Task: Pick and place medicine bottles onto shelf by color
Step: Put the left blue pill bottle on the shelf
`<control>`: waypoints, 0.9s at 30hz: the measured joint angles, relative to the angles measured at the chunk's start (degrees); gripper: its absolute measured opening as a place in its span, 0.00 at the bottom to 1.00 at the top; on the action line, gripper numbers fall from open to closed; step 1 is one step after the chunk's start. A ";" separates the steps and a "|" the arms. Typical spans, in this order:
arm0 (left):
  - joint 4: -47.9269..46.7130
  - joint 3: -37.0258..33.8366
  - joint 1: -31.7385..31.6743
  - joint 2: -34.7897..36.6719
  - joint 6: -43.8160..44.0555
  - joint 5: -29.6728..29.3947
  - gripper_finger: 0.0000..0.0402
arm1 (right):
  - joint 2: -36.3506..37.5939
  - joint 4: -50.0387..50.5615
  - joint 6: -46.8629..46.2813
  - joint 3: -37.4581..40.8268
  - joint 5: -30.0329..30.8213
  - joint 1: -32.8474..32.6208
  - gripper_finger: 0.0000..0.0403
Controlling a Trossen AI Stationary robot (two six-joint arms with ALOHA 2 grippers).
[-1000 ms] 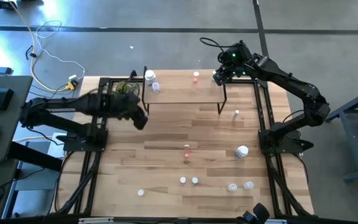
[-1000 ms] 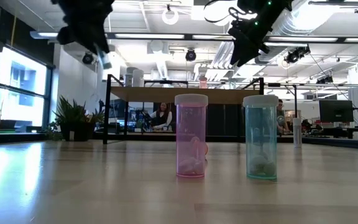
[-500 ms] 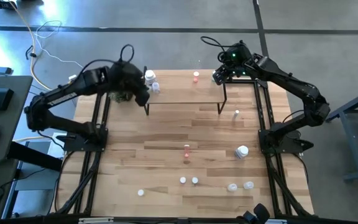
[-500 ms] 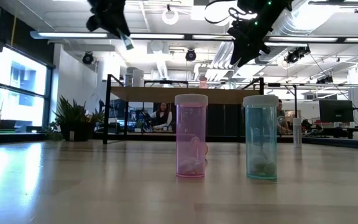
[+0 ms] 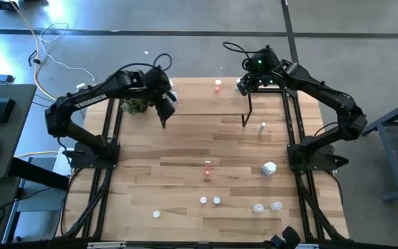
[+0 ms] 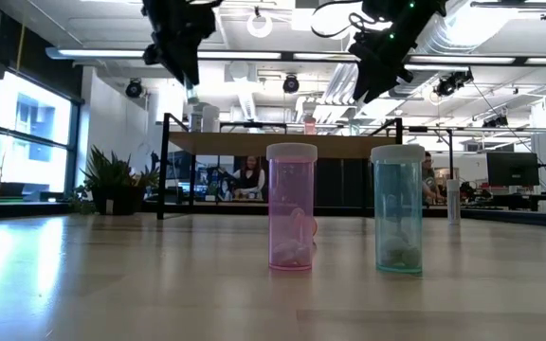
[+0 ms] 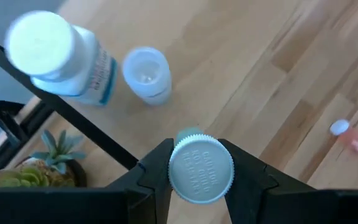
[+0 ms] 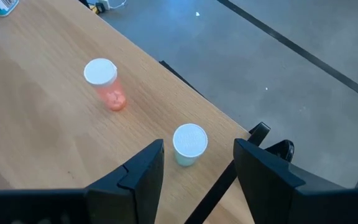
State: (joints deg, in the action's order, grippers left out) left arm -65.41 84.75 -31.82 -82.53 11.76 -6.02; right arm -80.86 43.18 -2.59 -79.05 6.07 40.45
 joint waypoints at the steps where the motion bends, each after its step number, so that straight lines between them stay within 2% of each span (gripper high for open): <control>1: 0.02 0.00 0.27 -0.64 -0.01 0.00 0.26 | 0.00 0.02 0.02 0.00 0.00 0.00 0.46; 11: -0.07 0.00 1.13 -5.57 -0.01 -0.62 0.26 | 0.00 0.13 0.05 0.00 0.00 0.00 0.46; 16: -1.24 -0.02 0.80 -7.02 -0.01 -3.67 0.26 | 0.00 0.62 0.26 0.00 0.00 0.01 0.46; 27: -1.03 -0.02 -0.87 -6.98 0.01 -2.33 0.26 | -0.02 2.01 0.00 0.00 -0.01 0.00 0.46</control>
State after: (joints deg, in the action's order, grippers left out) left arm -66.43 84.73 -32.70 -89.52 11.77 -8.35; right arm -80.88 45.18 -2.60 -79.05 6.06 40.45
